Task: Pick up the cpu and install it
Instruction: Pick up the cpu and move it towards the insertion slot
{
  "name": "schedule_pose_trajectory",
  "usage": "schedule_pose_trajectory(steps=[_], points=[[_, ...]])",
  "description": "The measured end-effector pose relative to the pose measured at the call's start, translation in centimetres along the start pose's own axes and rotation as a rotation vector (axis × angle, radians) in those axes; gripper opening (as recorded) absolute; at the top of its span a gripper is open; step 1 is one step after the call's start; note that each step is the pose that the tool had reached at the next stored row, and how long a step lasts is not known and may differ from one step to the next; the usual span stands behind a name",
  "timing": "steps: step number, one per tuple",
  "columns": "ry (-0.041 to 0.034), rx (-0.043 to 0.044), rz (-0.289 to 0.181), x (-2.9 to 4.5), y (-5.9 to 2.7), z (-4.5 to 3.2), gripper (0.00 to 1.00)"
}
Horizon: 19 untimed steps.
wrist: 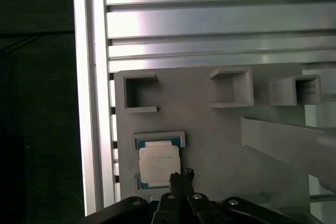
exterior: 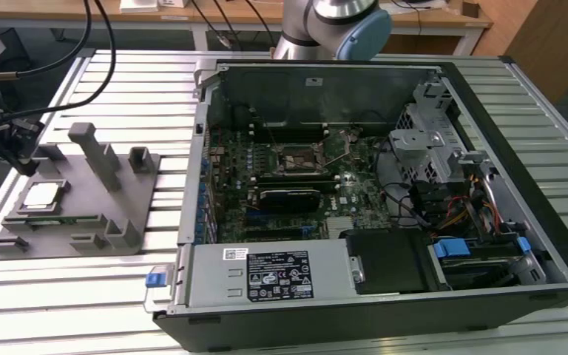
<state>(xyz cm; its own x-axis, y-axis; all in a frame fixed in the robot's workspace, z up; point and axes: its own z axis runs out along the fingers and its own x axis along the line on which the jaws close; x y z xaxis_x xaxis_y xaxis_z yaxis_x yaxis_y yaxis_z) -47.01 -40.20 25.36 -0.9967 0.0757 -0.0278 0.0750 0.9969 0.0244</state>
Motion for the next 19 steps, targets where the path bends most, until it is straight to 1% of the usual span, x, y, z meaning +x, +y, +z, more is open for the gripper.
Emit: schedule_pose_trajectory(steps=[8, 19], points=[[-0.0001, -0.0001, 0.0, 0.38, -0.27, 0.7, 0.11], [-0.0001, 0.0, 0.0, 0.92, -0.6, 1.86, 0.11]])
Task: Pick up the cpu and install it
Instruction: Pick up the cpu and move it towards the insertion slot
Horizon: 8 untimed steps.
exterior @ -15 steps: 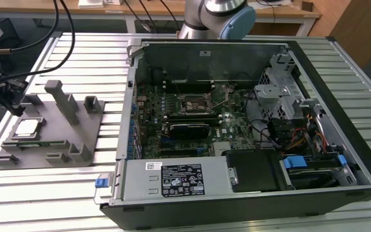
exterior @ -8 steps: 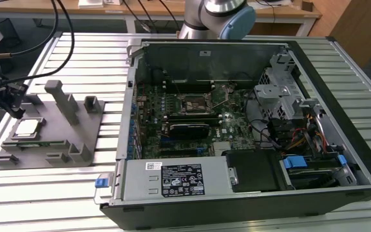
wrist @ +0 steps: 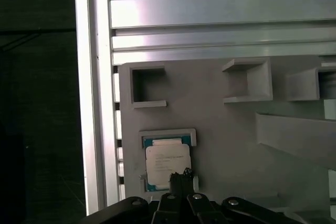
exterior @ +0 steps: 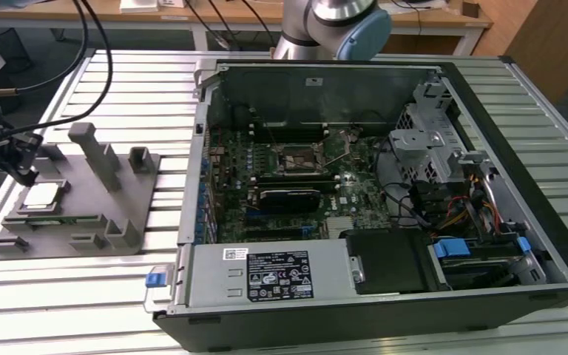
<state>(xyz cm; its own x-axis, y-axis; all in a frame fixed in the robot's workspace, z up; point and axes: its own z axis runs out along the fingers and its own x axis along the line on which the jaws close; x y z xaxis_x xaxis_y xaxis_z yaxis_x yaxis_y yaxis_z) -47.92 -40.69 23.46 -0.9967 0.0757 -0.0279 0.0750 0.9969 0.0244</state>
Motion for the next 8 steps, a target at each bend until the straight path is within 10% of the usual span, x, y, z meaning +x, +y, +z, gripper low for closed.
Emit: schedule_pose_trajectory(steps=[8], points=[[-0.0001, -0.0001, 0.0, 0.44, -0.13, 0.84, 0.11]])
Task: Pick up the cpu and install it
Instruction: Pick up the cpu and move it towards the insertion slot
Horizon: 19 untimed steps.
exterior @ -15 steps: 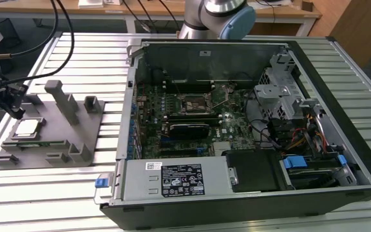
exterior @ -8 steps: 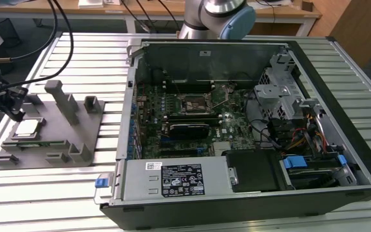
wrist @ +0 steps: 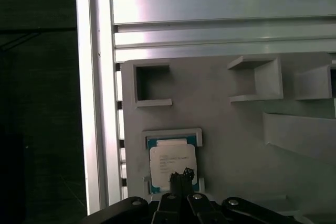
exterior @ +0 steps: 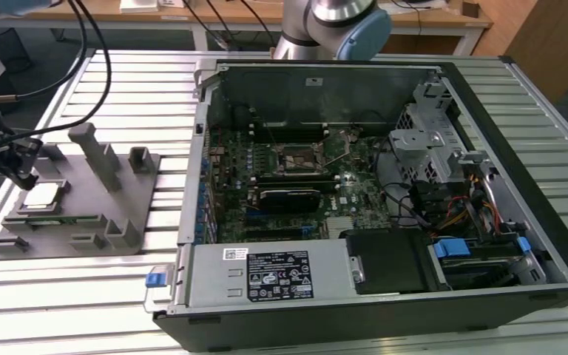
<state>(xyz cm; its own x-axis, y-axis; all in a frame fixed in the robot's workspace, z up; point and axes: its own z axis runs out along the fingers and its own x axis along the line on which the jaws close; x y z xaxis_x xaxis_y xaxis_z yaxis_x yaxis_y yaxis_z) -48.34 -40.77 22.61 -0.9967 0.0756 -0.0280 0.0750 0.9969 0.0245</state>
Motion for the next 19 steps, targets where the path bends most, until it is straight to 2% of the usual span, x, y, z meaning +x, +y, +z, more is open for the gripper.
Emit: schedule_pose_trajectory(steps=[12, 19], points=[[0.0004, -0.0003, -0.013, 0.11, -0.07, 1.53, 0.11], [0.0008, 0.0009, -0.021, 0.12, -0.09, 1.94, 0.11]])
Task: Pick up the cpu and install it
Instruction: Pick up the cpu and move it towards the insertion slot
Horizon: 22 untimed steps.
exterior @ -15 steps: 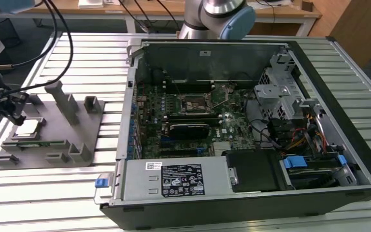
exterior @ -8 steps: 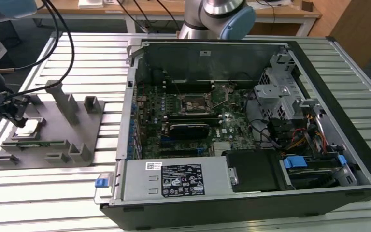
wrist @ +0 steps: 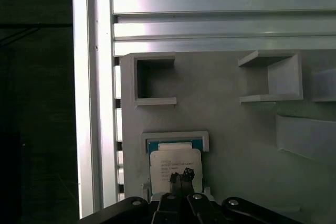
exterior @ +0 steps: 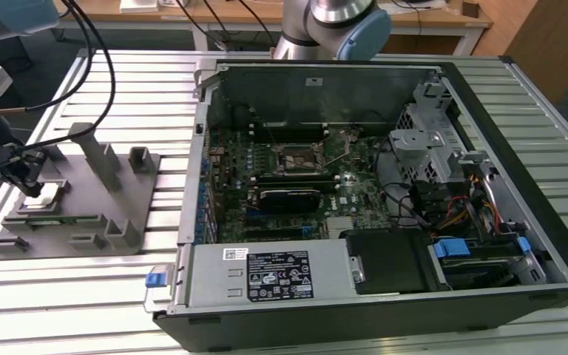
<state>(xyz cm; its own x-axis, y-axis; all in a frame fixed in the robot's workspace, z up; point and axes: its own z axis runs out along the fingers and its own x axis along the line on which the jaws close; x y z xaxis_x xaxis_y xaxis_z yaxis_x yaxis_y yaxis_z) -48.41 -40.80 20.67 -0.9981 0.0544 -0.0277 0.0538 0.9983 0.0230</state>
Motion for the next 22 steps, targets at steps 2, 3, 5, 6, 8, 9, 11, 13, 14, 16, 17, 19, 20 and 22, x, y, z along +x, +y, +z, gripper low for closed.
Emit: schedule_pose_trajectory(steps=[2, 3, 5, 6, 8, 9, 11, 13, 14, 16, 17, 19, 20, 22], points=[[-0.0001, 0.0, 0.0, 0.0, 0.01, 0.01, 0.11], [-0.0002, 0.0, 0.0, 0.01, 0.01, 0.01, 0.11], [-0.0002, 0.0, 0.0, 0.0, 0.01, 0.01, 0.11], [-0.0002, 0.0, 0.0, 0.01, 0.01, 0.01, 0.11], [-0.0002, 0.0001, 0.0, 0.01, 0.01, 0.01, 0.17], [-0.0002, 0.0001, 0.0, 0.01, 0.01, 0.01, 0.17], [-0.0002, 0.0001, 0.0, 0.01, 0.01, 0.01, 0.29], [-0.0002, 0.0002, 0.0, 0.01, 0.01, 0.01, 0.35], [-0.0002, 0.0001, 0.0, 0.01, 0.01, 0.01, 0.35], [-0.0002, 0.0002, 0.0, 0.01, 0.01, 0.01, 0.47], [-0.0002, 0.0002, 0.0, 0.01, 0.01, 0.01, 0.53], [-0.0002, 0.0003, -0.001, 0.01, 0.01, 0.01, 0.58], [-0.0002, 0.0002, -0.001, 0.01, 0.01, 0.01, 0.58], [-0.0002, 0.0003, -0.001, 0.01, 0.01, 0.01, 0.64]])
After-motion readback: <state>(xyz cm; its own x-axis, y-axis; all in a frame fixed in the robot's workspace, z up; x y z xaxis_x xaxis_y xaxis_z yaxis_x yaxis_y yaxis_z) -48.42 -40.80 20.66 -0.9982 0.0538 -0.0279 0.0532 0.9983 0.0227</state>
